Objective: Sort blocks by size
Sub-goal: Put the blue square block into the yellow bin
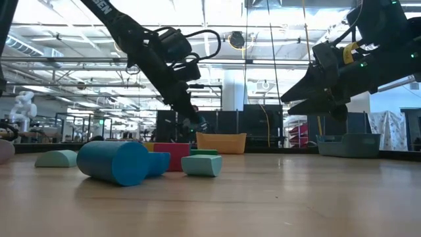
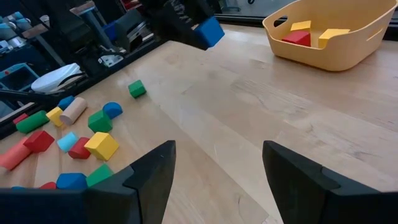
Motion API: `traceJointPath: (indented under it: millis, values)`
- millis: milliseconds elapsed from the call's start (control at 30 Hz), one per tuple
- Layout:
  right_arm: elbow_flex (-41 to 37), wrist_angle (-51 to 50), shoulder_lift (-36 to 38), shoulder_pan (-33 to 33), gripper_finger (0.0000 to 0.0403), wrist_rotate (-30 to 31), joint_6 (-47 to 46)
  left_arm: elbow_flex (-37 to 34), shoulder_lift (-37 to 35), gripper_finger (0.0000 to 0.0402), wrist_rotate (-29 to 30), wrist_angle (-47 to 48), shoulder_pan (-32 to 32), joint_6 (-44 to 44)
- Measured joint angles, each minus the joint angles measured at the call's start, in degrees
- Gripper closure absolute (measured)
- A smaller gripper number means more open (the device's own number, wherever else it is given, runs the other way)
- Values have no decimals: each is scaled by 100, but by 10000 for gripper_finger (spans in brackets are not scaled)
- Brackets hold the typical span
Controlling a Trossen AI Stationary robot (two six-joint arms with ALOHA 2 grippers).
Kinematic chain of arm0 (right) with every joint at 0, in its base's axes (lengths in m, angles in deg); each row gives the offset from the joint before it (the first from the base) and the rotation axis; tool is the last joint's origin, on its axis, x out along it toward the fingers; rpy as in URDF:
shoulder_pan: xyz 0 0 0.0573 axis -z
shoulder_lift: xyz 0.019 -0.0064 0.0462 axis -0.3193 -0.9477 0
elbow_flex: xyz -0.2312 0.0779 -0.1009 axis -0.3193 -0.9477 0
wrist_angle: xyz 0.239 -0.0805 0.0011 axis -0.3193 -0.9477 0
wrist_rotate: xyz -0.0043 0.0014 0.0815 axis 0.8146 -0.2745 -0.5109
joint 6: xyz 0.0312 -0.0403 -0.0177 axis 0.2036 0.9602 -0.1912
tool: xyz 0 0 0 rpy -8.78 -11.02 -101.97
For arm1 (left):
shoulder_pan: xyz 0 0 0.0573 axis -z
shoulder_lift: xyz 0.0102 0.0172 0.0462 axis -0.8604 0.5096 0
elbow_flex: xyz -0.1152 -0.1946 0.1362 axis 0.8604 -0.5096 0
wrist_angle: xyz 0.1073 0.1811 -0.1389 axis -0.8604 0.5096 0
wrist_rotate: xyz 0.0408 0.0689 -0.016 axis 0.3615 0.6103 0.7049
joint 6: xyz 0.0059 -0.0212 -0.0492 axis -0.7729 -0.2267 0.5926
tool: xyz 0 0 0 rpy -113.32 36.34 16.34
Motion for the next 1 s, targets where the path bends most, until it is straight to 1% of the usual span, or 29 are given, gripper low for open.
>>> traceJointPath:
  millis: [300,400,700,1000]
  values:
    - [0,0,0,0,174,81,-39,9,31,263,2,-418,-259,35]
    - [0,0,-2,0,174,162,-39,179,170,263,4,-352,-355,44]
    - [0,0,-1,0,174,161,-41,1175,1022,263,7,-184,-555,37]
    - [2,-48,-1,0,174,163,-39,2300,1897,263,290,142,-890,52]
